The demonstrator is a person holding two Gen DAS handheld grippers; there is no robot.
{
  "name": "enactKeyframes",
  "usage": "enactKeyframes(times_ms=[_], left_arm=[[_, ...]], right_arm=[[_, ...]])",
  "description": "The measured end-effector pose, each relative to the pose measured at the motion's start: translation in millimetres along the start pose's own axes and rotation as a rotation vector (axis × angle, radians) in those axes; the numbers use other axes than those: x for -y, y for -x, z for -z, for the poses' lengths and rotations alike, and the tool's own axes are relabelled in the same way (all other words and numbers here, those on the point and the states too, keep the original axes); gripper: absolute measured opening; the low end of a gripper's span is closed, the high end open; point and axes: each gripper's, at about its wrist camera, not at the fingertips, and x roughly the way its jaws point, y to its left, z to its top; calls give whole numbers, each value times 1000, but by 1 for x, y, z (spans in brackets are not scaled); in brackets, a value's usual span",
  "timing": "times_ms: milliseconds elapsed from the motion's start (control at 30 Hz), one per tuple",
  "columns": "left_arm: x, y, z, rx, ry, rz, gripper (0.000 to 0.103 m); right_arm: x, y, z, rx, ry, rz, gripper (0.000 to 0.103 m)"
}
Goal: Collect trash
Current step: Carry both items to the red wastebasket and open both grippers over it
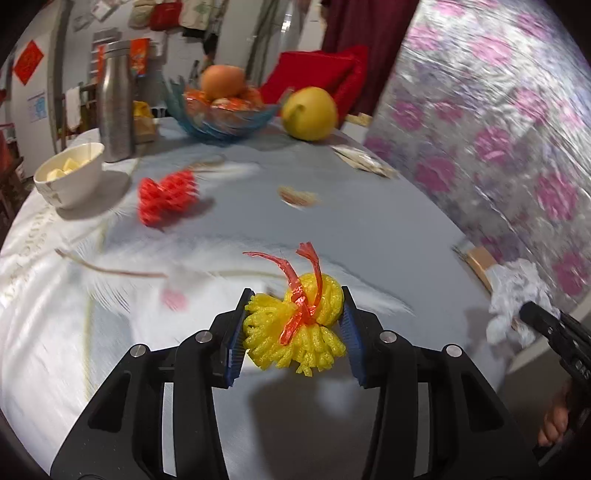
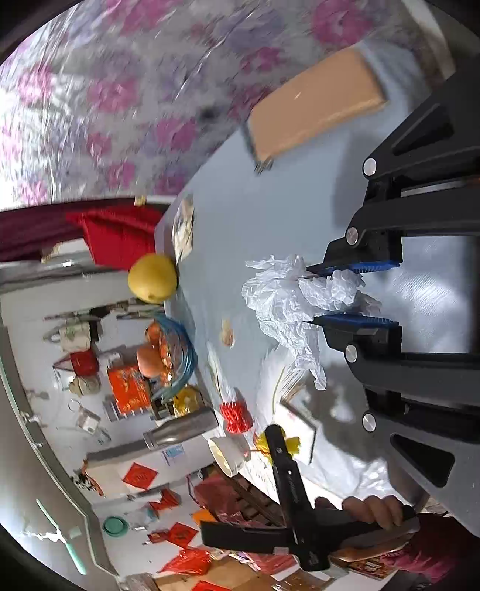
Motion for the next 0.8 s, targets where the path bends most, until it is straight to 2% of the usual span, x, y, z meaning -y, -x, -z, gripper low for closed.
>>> enactKeyframes(times_ms=[167,333,467,633,800], left_arm=[[39,13,16,2,-52,41,46],[83,24,34,-11,-103,112,46],[118,28,50,-38,-148,166,46],[162,24,71,-97,-210,236,46],[203,6,87,-171,-267,279,46]], right_arm=[[25,27,21,8,-19,46,20],[53,55,43,5,-32,96,21],[80,76,71,-28,-51,139,21],[120,79,116,-140,-96,177,22],[170,48,181,-334,-189,215,23]])
